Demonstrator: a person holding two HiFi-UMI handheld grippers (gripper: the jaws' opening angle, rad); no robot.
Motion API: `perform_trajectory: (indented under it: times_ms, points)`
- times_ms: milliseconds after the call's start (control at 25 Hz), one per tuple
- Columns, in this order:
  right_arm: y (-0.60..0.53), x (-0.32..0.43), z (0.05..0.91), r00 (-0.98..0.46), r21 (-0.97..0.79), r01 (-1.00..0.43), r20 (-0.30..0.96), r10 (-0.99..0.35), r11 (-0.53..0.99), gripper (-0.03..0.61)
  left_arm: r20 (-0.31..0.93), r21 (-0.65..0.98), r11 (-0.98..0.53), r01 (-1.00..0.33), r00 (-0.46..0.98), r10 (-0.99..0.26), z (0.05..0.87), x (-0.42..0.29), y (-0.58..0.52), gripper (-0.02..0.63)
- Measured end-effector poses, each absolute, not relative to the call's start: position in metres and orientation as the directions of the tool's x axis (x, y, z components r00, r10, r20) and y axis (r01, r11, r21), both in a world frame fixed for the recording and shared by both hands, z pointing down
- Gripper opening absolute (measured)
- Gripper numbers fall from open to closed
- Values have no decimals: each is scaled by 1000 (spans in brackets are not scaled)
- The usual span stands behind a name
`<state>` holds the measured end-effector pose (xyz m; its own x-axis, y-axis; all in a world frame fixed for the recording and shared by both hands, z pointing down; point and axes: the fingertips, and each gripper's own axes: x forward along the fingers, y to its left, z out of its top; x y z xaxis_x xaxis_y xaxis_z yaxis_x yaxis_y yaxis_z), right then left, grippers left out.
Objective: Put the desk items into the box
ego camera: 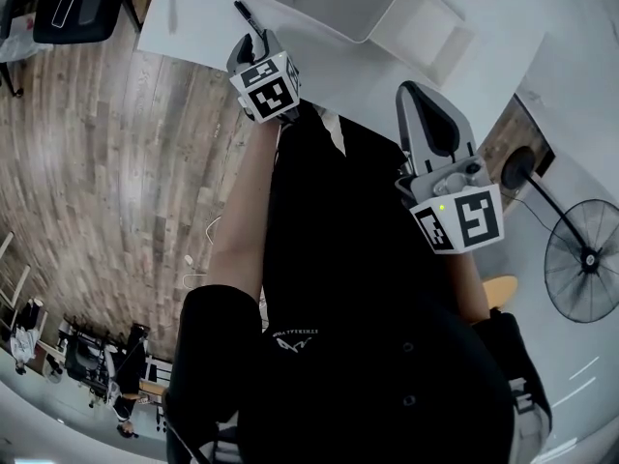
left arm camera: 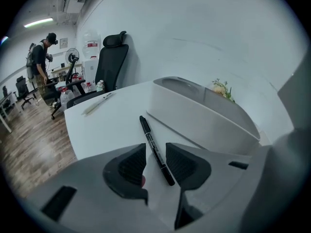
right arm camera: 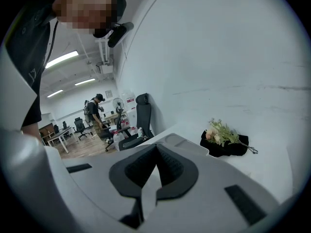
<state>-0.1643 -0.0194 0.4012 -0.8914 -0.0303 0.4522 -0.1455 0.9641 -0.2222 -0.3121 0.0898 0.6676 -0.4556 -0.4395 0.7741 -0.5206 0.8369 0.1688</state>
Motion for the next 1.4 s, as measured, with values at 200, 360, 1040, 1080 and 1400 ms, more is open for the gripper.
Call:
perform_trajectory:
  times_ms: [200, 360, 1040, 1080, 1400]
  points:
    - [-27, -165, 403, -887, -219, -162, 459, -45, 962, 0, 799, 141, 846, -514, -446, -404, 679, -310, 91, 112]
    - [-29, -168, 402, -887, -211, -168, 459, -55, 963, 0, 796, 74, 838, -541, -475, -376, 685, -312, 90, 107]
    - [-20, -172, 391, -904, -202, -183, 420, -83, 962, 0, 785, 121, 860, -496, -483, -388, 663, -324, 120, 44]
    - [-18, -173, 389, -906, -201, -183, 415, -86, 962, 0, 780, 119, 860, -496, -489, -390, 660, -326, 123, 44]
    - [-2, -172, 372, -926, -187, -176, 364, -98, 967, 0, 719, 113, 852, -511, -550, -425, 618, -335, 147, 44]
